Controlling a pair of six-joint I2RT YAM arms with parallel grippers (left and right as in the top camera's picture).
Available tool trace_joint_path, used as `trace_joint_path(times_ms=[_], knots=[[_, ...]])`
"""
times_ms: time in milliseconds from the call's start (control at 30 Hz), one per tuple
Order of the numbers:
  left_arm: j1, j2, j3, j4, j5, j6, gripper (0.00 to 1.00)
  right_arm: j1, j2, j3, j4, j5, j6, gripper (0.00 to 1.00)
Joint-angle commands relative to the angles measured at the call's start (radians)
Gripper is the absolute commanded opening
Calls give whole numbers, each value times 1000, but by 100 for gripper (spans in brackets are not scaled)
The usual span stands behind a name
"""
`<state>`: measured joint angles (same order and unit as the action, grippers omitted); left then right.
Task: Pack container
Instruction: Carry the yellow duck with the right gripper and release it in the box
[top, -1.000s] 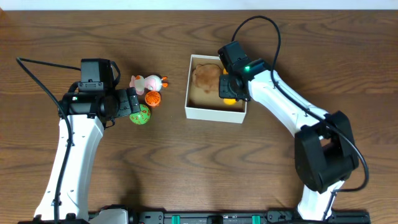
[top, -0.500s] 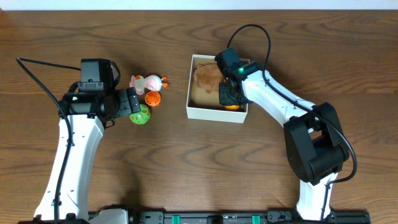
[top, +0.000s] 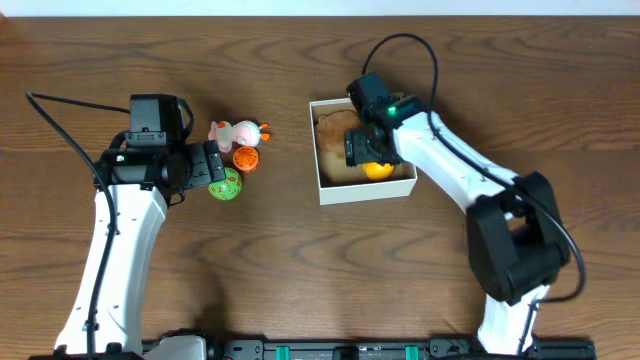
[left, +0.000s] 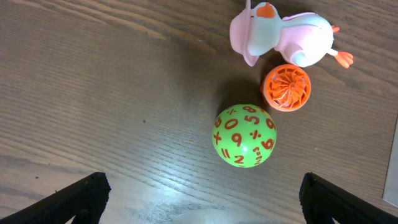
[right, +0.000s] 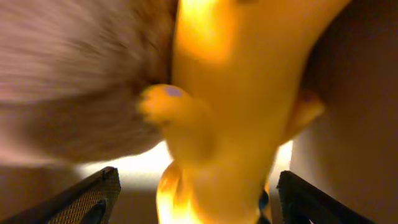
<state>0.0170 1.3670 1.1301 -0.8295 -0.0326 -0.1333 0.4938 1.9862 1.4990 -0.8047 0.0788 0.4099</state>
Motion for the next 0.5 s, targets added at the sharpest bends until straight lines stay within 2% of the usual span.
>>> trace_joint_path(times_ms=[0, 233, 333, 467], knots=[[0, -2, 24, -1, -5, 8, 98, 2, -103, 47, 1, 19, -26, 82], [0, -2, 24, -1, -5, 8, 98, -6, -216, 48, -40, 93, -52, 82], [0, -2, 24, -1, -5, 8, 98, -27, -260, 48, -83, 110, -61, 75], [0, -2, 24, -1, -5, 8, 98, -82, -292, 48, -160, 180, -66, 73]])
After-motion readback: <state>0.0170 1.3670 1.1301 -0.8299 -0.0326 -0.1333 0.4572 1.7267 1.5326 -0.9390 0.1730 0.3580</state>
